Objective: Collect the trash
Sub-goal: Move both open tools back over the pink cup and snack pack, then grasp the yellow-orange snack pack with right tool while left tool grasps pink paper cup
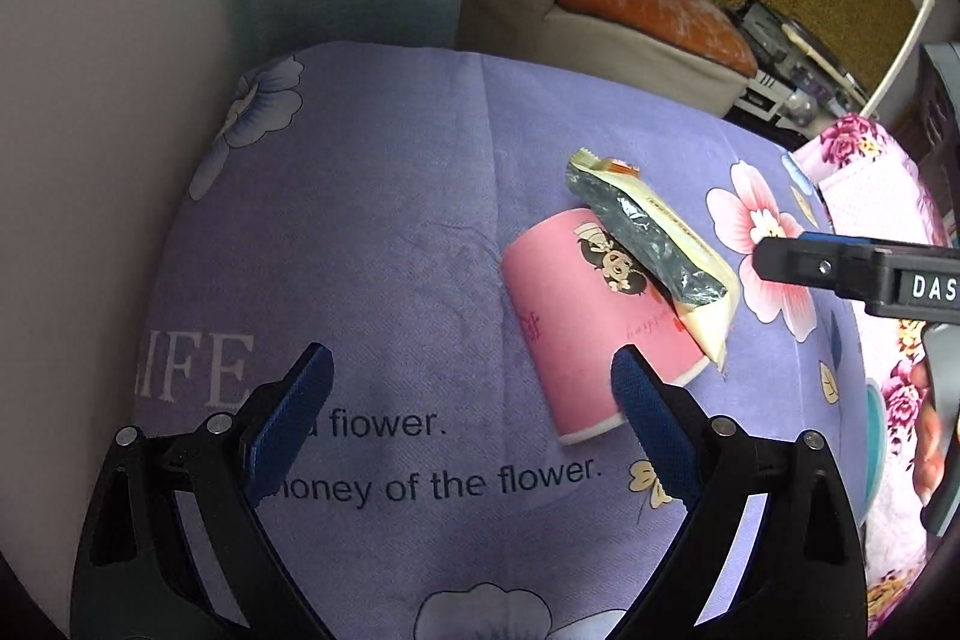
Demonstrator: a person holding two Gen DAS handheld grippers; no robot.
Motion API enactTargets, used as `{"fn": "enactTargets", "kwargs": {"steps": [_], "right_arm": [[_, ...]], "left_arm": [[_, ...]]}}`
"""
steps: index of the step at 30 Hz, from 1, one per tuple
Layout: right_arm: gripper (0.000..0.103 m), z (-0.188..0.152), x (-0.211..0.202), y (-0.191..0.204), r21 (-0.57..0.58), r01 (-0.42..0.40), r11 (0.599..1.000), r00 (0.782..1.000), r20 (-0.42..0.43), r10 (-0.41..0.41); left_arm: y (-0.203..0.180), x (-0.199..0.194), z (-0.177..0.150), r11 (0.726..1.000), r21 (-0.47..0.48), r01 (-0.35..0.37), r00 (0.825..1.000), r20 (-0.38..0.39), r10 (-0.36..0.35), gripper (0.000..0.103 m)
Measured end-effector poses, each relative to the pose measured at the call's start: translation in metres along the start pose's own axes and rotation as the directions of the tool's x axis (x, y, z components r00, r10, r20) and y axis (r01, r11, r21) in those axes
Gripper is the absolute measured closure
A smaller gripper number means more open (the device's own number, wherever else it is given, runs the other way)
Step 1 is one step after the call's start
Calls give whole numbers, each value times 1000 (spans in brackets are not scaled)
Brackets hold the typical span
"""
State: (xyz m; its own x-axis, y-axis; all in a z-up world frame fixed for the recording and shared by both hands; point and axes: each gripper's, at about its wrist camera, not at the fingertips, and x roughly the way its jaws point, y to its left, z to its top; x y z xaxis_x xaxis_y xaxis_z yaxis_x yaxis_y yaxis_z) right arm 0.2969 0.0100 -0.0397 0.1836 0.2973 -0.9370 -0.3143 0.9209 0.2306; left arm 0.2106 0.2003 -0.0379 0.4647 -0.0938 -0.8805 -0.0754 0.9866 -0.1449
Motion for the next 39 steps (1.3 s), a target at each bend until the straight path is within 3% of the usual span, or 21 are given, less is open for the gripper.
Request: {"fn": "enactTargets", "kwargs": {"steps": [3, 8, 10, 16, 21, 27, 33, 37, 38, 39], "right_arm": [[25, 12, 21, 8, -8, -43, 999, 998, -49, 43], [25, 16, 45, 12, -34, -40, 999, 995, -93, 36], [42, 13, 49, 9, -37, -32, 999, 995, -92, 28], [55, 0, 35, -10, -34, 2, 999, 998, -55, -4], [56, -15, 18, -31, 6, 11, 1000, 1000, -26, -11], [56, -40, 2, -61, 65, 20, 998, 1000, 4, -21], [56, -64, -7, -87, 112, 23, 993, 999, 37, -28], [56, -76, -11, -99, 128, 19, 992, 998, 54, -26], [55, -77, -11, -104, 128, 28, 991, 998, 59, -36], [56, -78, -11, -104, 127, 42, 991, 997, 65, -50]], "left_arm": [[4, 7, -1, 1000, -2, -1, 1000, -17, 1, 9], [9, 16, -1, 1000, 6, -22, 999, -37, 22, 9], [11, 17, 0, 1000, 6, -22, 999, -36, 22, 9], [12, 12, 5, 999, -26, 34, 999, -31, -35, 9], [-1, 15, 16, 987, -92, 131, 990, -37, -135, 9], [-31, 39, 26, 979, -130, 160, 980, -95, -173, 9], [-53, 57, 28, 975, -153, 164, 976, -119, -183, 9], [-71, 68, 27, 986, -108, 129, 980, -136, -143, 10], [-76, 70, 27, 989, -93, 115, 983, -136, -127, 12], [-81, 72, 26, 992, -77, 104, 985, -133, -114, 25]]}}
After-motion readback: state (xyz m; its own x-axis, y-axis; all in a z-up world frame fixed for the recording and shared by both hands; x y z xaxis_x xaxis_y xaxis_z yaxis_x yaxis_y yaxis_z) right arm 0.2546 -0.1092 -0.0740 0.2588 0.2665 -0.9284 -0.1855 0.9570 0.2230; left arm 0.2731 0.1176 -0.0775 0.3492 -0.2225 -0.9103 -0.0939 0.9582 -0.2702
